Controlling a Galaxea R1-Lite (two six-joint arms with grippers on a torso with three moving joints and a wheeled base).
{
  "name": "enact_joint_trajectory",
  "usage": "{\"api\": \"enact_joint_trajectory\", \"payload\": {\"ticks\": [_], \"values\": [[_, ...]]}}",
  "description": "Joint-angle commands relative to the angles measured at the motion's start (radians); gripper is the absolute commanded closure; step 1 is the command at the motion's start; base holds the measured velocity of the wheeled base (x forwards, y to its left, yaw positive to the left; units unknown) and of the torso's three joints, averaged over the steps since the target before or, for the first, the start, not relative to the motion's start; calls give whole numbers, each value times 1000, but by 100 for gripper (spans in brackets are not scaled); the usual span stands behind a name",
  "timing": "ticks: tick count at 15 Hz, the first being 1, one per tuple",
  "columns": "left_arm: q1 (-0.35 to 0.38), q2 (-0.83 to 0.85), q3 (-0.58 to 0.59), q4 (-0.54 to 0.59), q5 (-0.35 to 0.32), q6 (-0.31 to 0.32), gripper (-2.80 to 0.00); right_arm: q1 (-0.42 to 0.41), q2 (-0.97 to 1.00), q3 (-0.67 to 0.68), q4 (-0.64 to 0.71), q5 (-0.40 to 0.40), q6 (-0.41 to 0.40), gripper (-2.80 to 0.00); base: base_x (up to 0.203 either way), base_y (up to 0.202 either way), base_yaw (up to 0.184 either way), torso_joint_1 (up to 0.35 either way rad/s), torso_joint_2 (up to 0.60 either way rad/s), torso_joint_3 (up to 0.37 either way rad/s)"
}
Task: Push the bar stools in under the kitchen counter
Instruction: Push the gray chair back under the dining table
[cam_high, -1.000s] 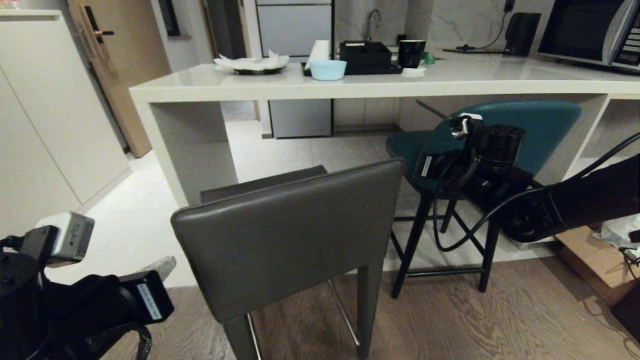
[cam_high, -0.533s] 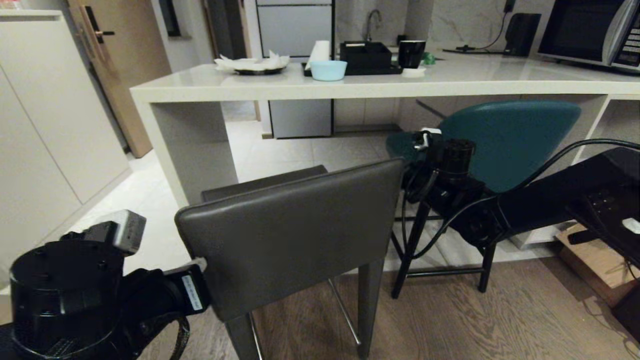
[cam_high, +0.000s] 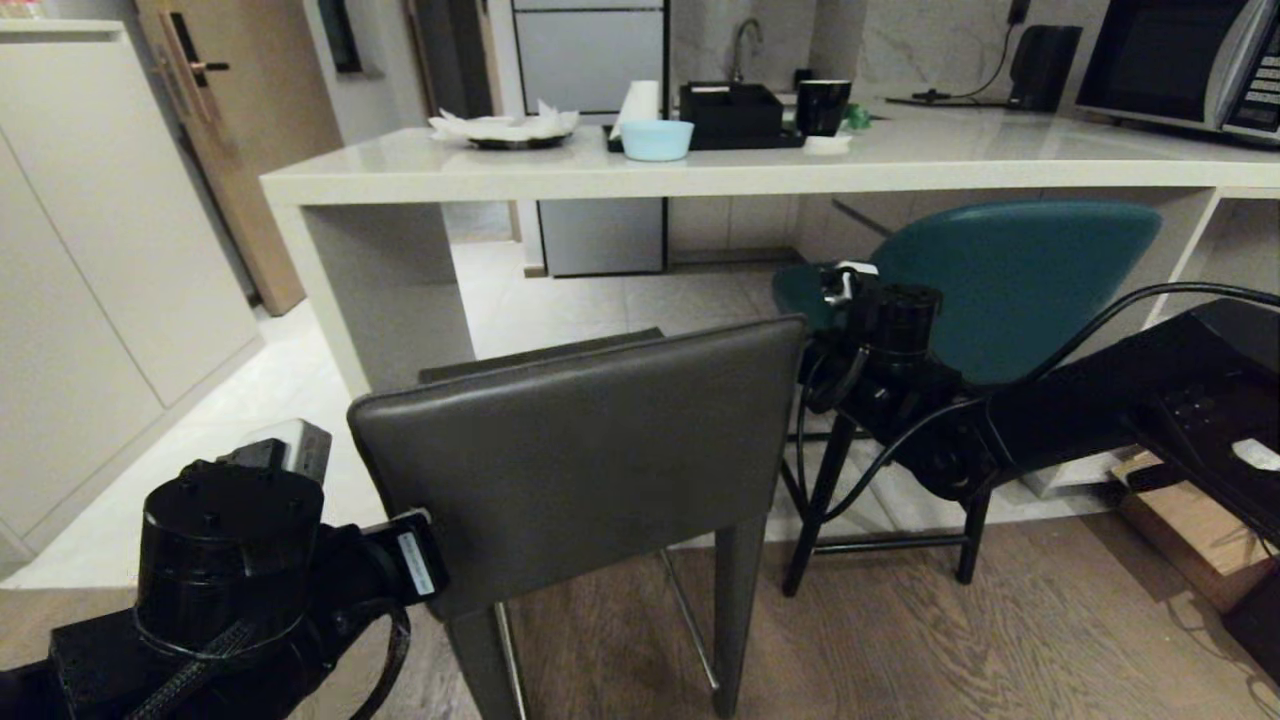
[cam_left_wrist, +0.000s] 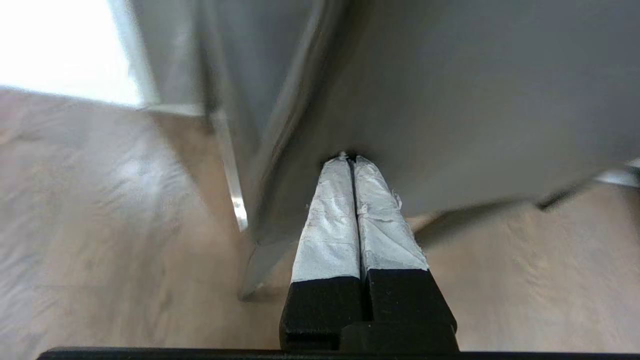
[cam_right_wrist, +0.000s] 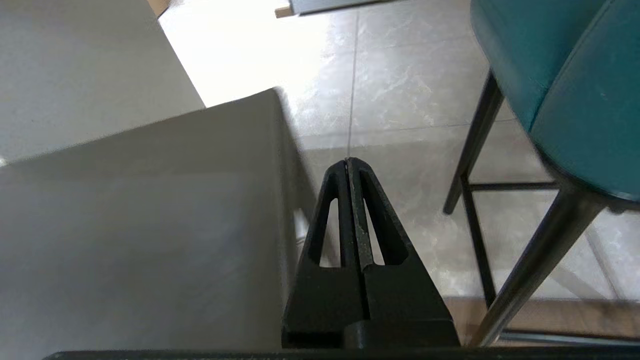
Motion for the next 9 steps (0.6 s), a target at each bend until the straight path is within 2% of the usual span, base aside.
{"api": "enact_joint_trajectory", "payload": {"ticks": [1, 4, 9], "values": [[30, 21, 4, 0, 1, -4, 0, 8, -43, 27, -6, 0, 10, 0, 0, 0, 0, 0, 0, 0], [72, 38, -4, -2, -16, 5, 0, 23, -77, 81, -22, 1, 20, 0, 0, 0, 0, 0, 0, 0], [100, 127, -112, -3, -38, 53, 0, 22, -101, 154, -57, 1, 20, 0, 0, 0, 0, 0, 0, 0]]}}
